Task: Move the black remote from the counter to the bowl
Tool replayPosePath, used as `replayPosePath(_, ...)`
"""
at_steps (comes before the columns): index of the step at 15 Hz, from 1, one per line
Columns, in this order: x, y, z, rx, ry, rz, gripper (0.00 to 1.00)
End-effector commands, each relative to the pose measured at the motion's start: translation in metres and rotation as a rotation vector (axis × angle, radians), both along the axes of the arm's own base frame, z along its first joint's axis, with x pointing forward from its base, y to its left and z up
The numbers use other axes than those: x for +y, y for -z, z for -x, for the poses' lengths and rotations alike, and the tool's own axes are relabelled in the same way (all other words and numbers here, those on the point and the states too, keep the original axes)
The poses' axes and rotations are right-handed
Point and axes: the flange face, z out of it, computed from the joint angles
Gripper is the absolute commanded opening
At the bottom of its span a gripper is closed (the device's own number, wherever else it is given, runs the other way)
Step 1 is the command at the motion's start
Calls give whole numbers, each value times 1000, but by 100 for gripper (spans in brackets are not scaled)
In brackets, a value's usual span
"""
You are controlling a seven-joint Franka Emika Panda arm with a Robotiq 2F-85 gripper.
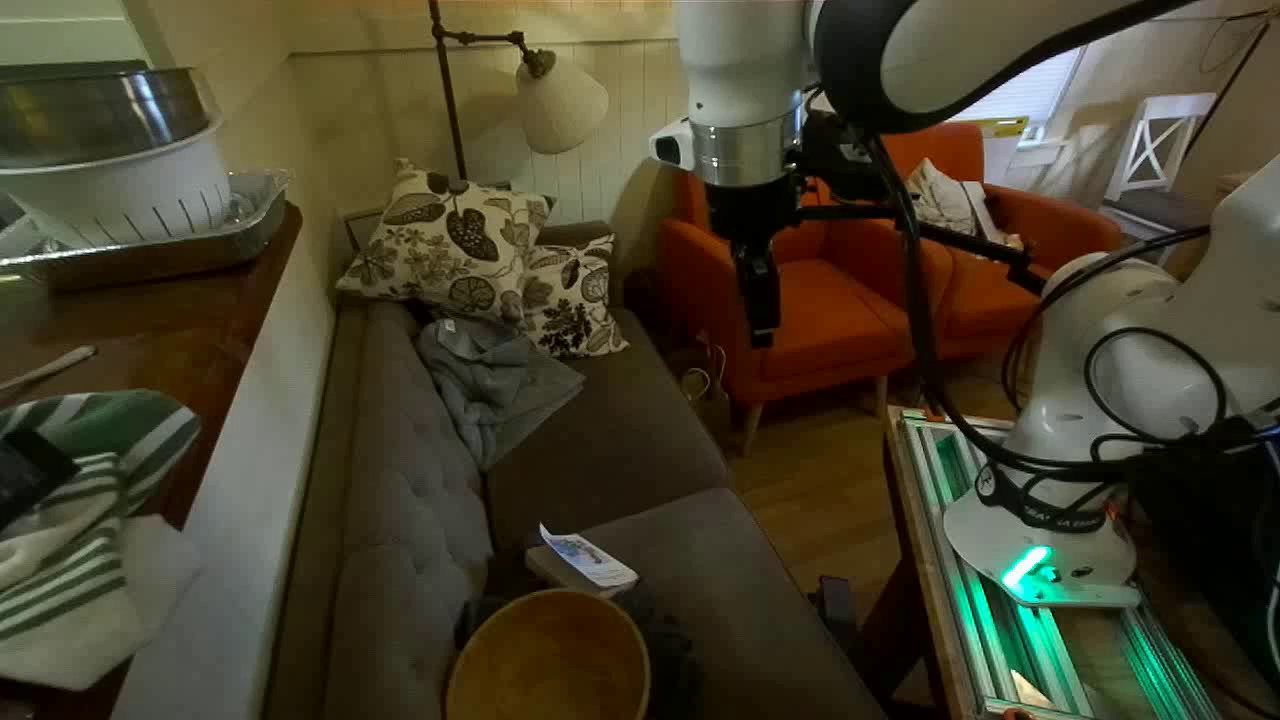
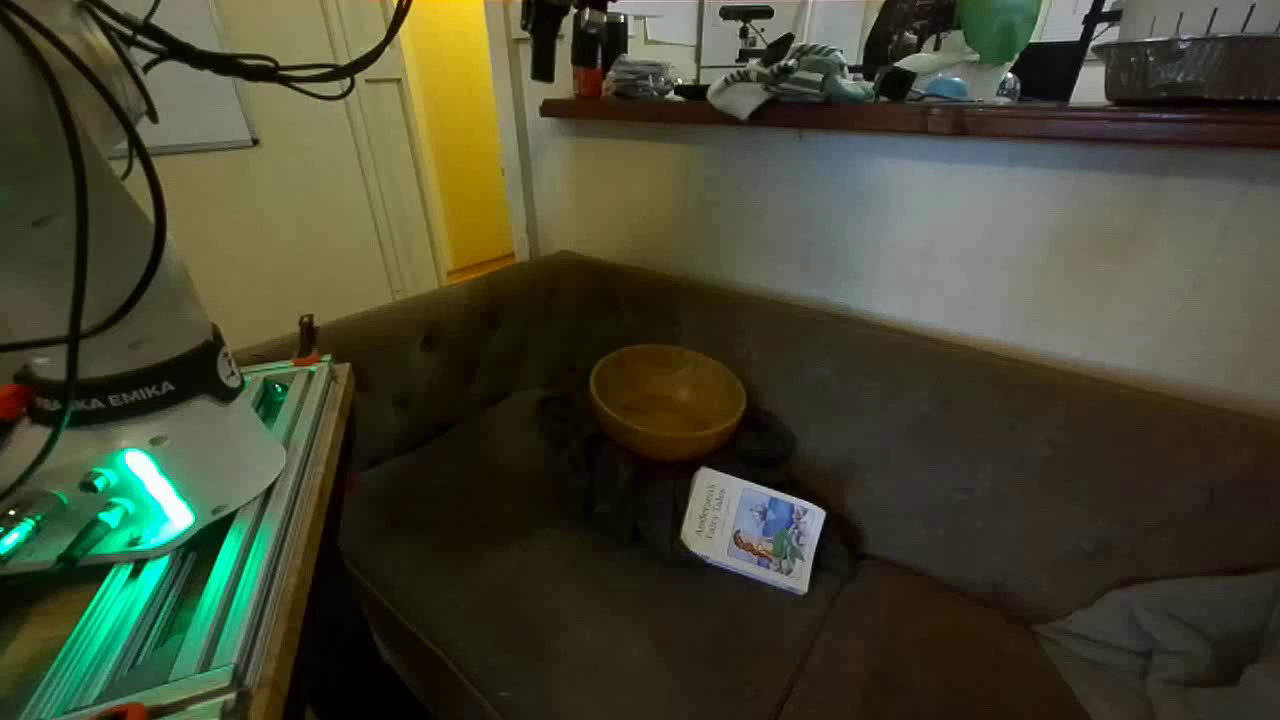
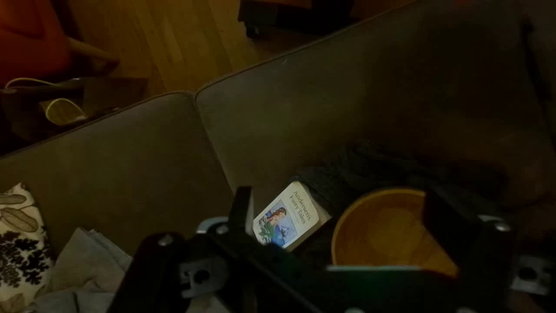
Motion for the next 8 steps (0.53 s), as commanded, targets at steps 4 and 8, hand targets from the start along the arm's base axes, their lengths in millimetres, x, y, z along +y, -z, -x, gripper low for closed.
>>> replayPosePath(4,-3,-14,-10,-93,8,10,100)
replayPosePath(8,-11,-58,-46,-346,-36,5,100)
